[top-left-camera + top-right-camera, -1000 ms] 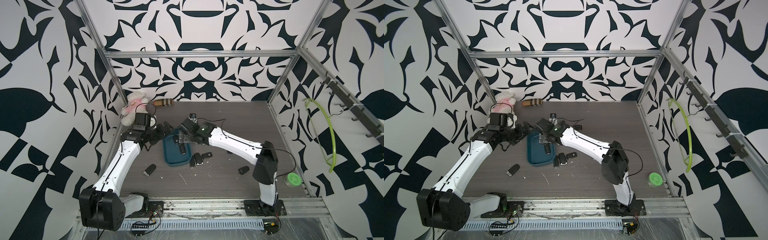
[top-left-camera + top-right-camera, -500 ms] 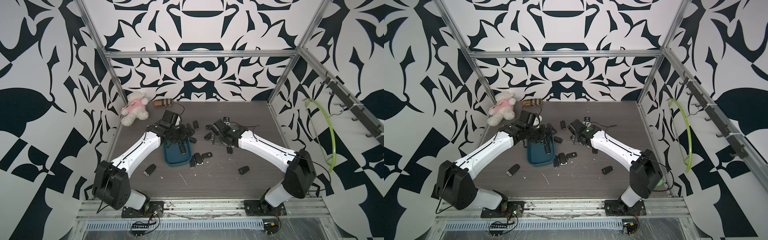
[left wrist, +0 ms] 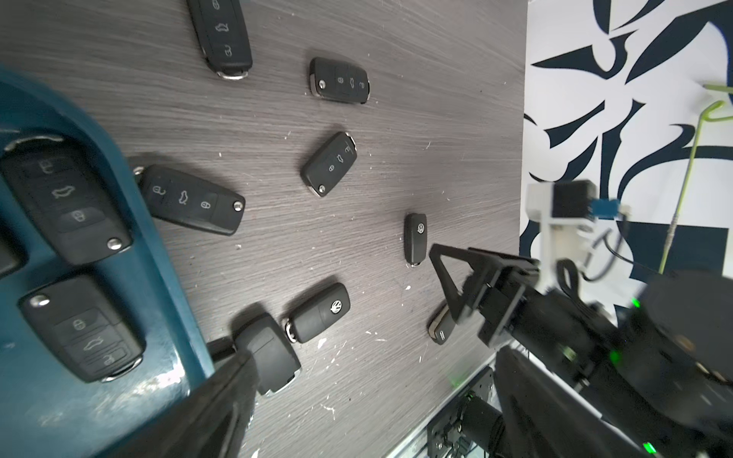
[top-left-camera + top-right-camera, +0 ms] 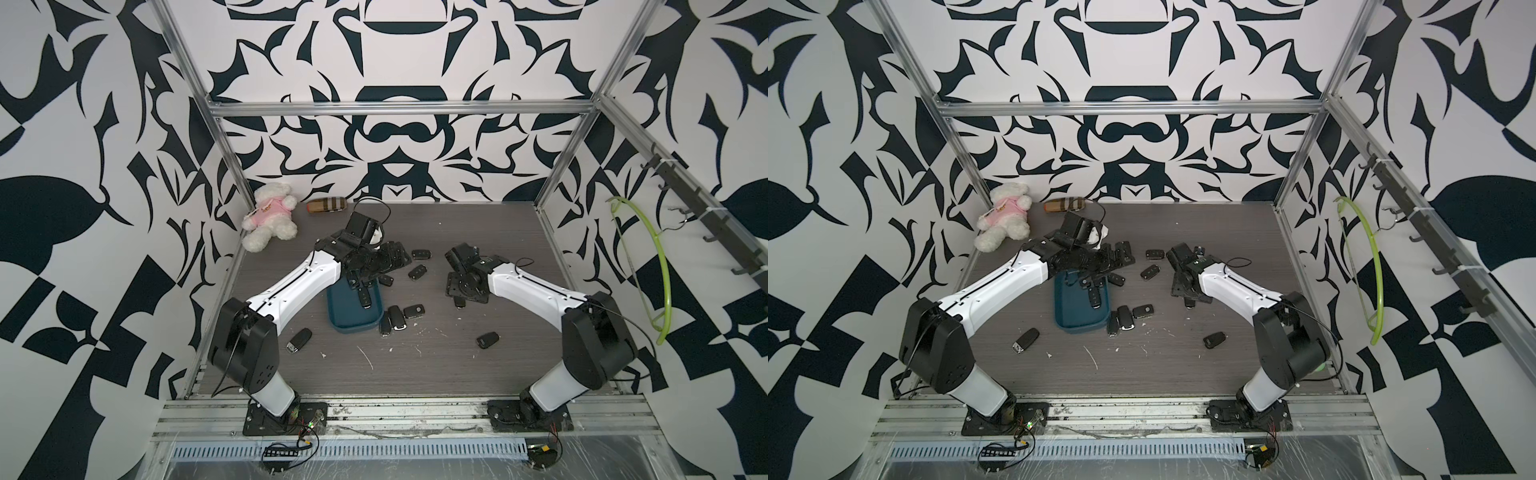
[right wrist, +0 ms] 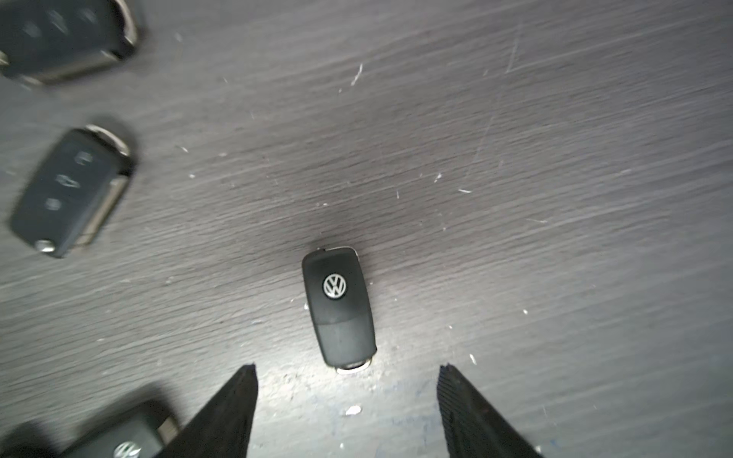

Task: Place the car key into the storage box
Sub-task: Pick up the car key from the center of the board.

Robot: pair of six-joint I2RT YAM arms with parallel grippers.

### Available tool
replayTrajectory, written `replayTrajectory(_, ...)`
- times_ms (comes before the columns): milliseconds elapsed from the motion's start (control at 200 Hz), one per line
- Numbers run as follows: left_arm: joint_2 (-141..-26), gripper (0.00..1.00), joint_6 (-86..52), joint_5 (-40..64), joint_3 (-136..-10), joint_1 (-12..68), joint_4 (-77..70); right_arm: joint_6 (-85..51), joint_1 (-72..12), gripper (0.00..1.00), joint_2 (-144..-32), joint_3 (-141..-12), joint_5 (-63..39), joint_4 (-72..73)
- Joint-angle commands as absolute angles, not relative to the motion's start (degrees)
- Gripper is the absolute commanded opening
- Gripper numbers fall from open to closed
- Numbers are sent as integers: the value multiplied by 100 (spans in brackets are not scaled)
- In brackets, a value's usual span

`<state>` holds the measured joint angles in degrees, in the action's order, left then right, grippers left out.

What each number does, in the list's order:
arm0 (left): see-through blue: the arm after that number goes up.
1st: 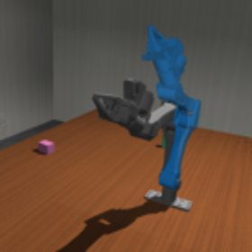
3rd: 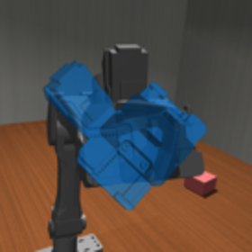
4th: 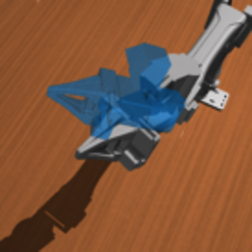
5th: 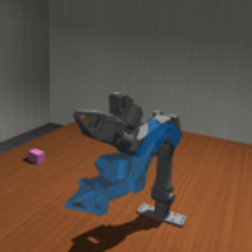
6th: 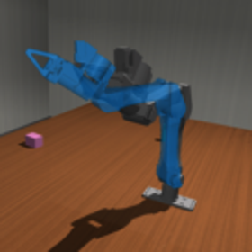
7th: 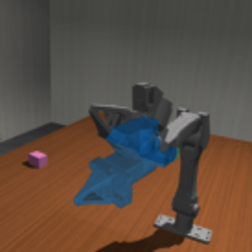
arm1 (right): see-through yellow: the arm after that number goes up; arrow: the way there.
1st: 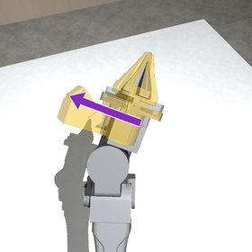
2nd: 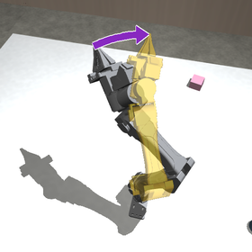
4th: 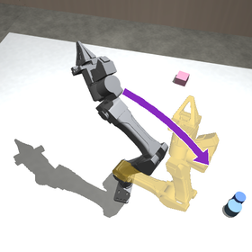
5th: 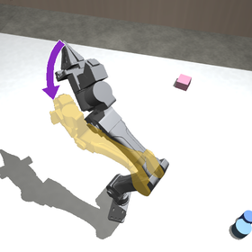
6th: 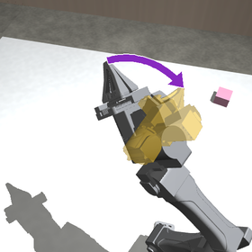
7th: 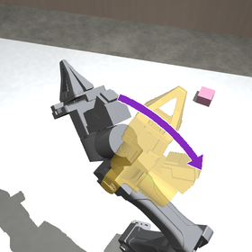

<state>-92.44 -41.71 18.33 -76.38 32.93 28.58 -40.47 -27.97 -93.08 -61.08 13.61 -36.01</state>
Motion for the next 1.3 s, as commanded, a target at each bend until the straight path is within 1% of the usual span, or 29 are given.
replayTrajectory(0,-9259,99,-4010,1891,-7730,3303,2988,-3813,-2715,73,-9495,-6064,1146,-3308)
replayTrajectory(95,-9246,99,-3999,1813,-7735,3296,3068,-3732,-2692,72,-9762,-6112,1116,-3203)
replayTrajectory(125,-9239,99,-3997,1794,-7735,3301,3090,-3710,-2669,70,-9849,-6132,888,-3182)
replayTrajectory(255,-9209,99,-3992,1745,-7735,3296,3166,-3649,-2595,62,-10168,-6222,870,-3206)
replayTrajectory(535,-9091,99,-3963,1609,-7672,3293,3231,-3516,-2549,58,-10274,-6248,904,-3112)
replayTrajectory(610,-9071,99,-3972,1602,-7659,3300,3226,-3485,-2549,47,-10280,-6258,904,-3118)
replayTrajectory(650,-9063,99,-3970,1600,-7660,3296,3227,-3469,-2551,43,-10275,-6266,921,-3127)
replayTrajectory(825,-9023,99,-3964,1543,-7639,3292,3232,-3517,-2549,43,-10159,-6340,1006,-3319)
replayTrajectory(845,-9015,99,-3964,1526,-7633,3291,3227,-3511,-2557,43,-10142,-6362,1203,-3343)
replayTrajectory(920,-8971,99,-3961,1463,-7607,3295,3226,-3546,-2633,43,-10046,-6434,1278,-3450)
replayTrajectory(1020,-8886,99,-3955,1294,-7537,3295,3241,-3592,-2890,42,-9967,-6705,1516,-3705)
replayTrajectory(1055,-8848,99,-3945,1228,-7509,3291,3246,-3618,-2995,39,-9993,-6863,1573,-3826)
replayTrajectory(1095,-8805,99,-3946,1143,-7481,3287,3256,-3659,-3120,38,-10023,-7052,1626,-3948)
replayTrajectory(1295,-8456,99,-3942,788,-7266,3165,3304,-3823,-3805,38,-10290,-8017,1722,-4282)
